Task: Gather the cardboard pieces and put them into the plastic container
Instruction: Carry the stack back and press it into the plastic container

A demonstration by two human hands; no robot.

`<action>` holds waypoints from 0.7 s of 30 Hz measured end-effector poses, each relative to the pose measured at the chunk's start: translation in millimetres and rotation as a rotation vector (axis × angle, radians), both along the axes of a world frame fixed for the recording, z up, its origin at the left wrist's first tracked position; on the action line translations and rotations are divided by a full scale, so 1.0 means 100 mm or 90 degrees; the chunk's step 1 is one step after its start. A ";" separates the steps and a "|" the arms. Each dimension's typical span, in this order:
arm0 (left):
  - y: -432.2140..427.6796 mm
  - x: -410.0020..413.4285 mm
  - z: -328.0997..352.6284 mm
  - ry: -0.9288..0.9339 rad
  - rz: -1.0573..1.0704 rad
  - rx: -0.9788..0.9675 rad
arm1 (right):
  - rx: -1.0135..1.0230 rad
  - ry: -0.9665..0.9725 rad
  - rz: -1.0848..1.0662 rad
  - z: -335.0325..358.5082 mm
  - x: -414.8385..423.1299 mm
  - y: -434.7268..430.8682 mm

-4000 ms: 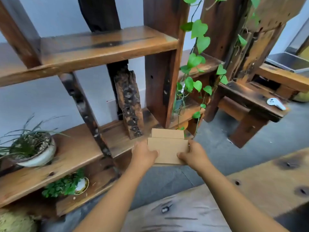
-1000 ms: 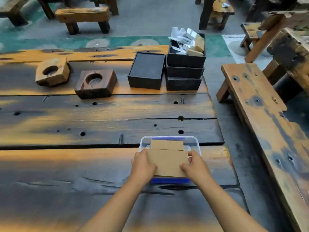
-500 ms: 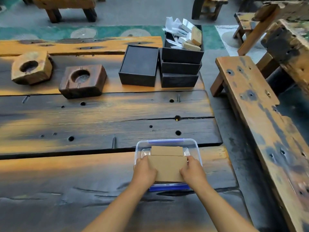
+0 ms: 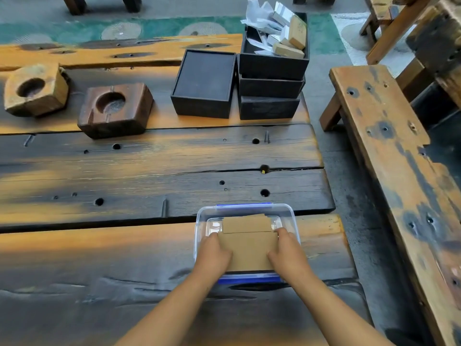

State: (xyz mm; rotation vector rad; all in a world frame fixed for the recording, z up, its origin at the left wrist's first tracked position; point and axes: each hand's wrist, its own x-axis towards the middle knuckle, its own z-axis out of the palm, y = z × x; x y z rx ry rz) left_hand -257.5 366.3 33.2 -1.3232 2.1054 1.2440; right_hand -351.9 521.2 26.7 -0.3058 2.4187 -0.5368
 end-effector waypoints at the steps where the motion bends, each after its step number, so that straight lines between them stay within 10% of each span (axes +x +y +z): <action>1: 0.00 -0.01 0.01 -0.002 0.008 0.008 | 0.004 0.001 0.009 0.01 -0.01 0.00; 21: -0.38 -0.31 0.03 -0.107 -0.137 0.169 | 0.078 -0.248 0.100 0.10 -0.48 -0.23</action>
